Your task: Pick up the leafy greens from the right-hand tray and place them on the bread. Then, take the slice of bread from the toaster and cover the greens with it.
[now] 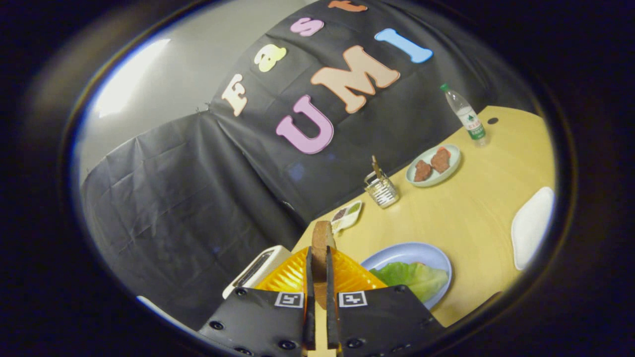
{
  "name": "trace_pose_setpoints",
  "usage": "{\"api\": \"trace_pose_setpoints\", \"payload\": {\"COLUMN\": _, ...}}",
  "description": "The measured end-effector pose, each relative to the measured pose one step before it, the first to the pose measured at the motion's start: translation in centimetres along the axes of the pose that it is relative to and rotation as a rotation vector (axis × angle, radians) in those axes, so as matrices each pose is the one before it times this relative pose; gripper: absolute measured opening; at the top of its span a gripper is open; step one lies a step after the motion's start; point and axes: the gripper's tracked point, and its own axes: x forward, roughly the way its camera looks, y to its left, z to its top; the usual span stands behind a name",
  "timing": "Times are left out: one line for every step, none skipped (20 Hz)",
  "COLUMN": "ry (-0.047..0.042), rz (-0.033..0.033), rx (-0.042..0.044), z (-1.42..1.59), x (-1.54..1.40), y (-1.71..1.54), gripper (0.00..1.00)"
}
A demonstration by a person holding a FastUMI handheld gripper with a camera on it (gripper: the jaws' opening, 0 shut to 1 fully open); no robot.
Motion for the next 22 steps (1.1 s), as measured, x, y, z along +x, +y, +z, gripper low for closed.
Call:
{"api": "trace_pose_setpoints", "payload": {"ry": 0.02161, "rz": -0.01171, "rx": 0.00175, "z": -0.905, "x": 0.368, "y": -0.73, "gripper": 0.12}}
{"api": "trace_pose_setpoints", "payload": {"ry": 0.01882, "rz": -0.01276, "rx": -0.00045, "z": -0.829, "x": 0.359, "y": -0.79, "gripper": 0.12}}
{"api": "trace_pose_setpoints", "payload": {"ry": 0.01223, "rz": -0.01523, "rx": -0.00111, "z": -0.635, "x": 0.224, "y": -0.758, "gripper": 0.12}}
{"api": "trace_pose_setpoints", "payload": {"ry": 0.00988, "rz": -0.01837, "rx": -0.00545, "z": -0.436, "x": 0.295, "y": -0.934, "gripper": 0.12}}
{"api": "trace_pose_setpoints", "payload": {"ry": 0.01125, "rz": -0.02539, "rx": -0.01501, "z": -0.586, "x": 0.258, "y": -0.979, "gripper": 0.12}}
{"api": "trace_pose_setpoints", "payload": {"ry": 0.00862, "rz": -0.02715, "rx": -0.02494, "z": -0.397, "x": 0.099, "y": -1.043, "gripper": 0.12}}
{"api": "trace_pose_setpoints", "payload": {"ry": 0.00776, "rz": -0.02913, "rx": -0.02603, "z": -0.307, "x": -0.021, "y": -0.964, "gripper": 0.12}}
{"api": "trace_pose_setpoints", "payload": {"ry": 0.00499, "rz": -0.0206, "rx": -0.025, "z": -0.123, "x": 0.088, "y": -0.772, "gripper": 0.12}}
{"api": "trace_pose_setpoints", "payload": {"ry": 0.00177, "rz": -0.01833, "rx": -0.02948, "z": -0.142, "x": 0.085, "y": -0.692, "gripper": 0.12}}
{"api": "trace_pose_setpoints", "payload": {"ry": 0.00356, "rz": -0.01596, "rx": -0.02947, "z": -0.108, "x": 0.07, "y": -0.629, "gripper": 0.12}}
{"api": "trace_pose_setpoints", "payload": {"ry": 0.0038, "rz": -0.01611, "rx": -0.02678, "z": -0.215, "x": 0.28, "y": -0.716, "gripper": 0.15}}
{"api": "trace_pose_setpoints", "payload": {"ry": 0.0106, "rz": -0.01226, "rx": -0.01656, "z": -0.295, "x": 0.112, "y": -0.613, "gripper": 0.18}}
{"api": "trace_pose_setpoints", "payload": {"ry": 0.00933, "rz": -0.00591, "rx": -0.00867, "z": -0.231, "x": 0.014, "y": -0.329, "gripper": 0.21}}
{"api": "trace_pose_setpoints", "payload": {"ry": 0.00587, "rz": -0.00455, "rx": -0.0073, "z": -0.036, "x": 0.03, "y": -0.245, "gripper": 0.21}}
{"api": "trace_pose_setpoints", "payload": {"ry": 0.00263, "rz": 0.00015, "rx": -0.00186, "z": 0.051, "x": -0.184, "y": -0.069, "gripper": 0.25}}
{"api": "trace_pose_setpoints", "payload": {"ry": -0.00371, "rz": -0.02403, "rx": -0.02114, "z": 0.06, "x": -0.1, "y": -0.539, "gripper": 0.3}}
{"api": "trace_pose_setpoints", "payload": {"ry": -0.01365, "rz": -0.01217, "rx": -0.02798, "z": 0.477, "x": -0.04, "y": -0.629, "gripper": 0.34}}
{"api": "trace_pose_setpoints", "payload": {"ry": -0.00374, "rz": -0.01272, "rx": -0.02268, "z": 0.124, "x": -0.244, "y": -0.41, "gripper": 0.39}}
{"api": "trace_pose_setpoints", "payload": {"ry": -0.00314, "rz": -0.00465, "rx": -0.01657, "z": -0.122, "x": -0.116, "y": -0.349, "gripper": 0.44}}
{"api": "trace_pose_setpoints", "payload": {"ry": -0.00703, "rz": -0.00297, "rx": -0.01536, "z": 0.256, "x": -0.309, "y": -0.202, "gripper": 0.49}}
{"api": "trace_pose_setpoints", "payload": {"ry": -0.0182, "rz": 0.00214, "rx": -0.01389, "z": 0.512, "x": -0.477, "y": -0.374, "gripper": 0.54}}
{"api": "trace_pose_setpoints", "payload": {"ry": -0.01495, "rz": 0.00767, "rx": -0.00725, "z": 0.643, "x": -0.545, "y": 0.013, "gripper": 0.59}}
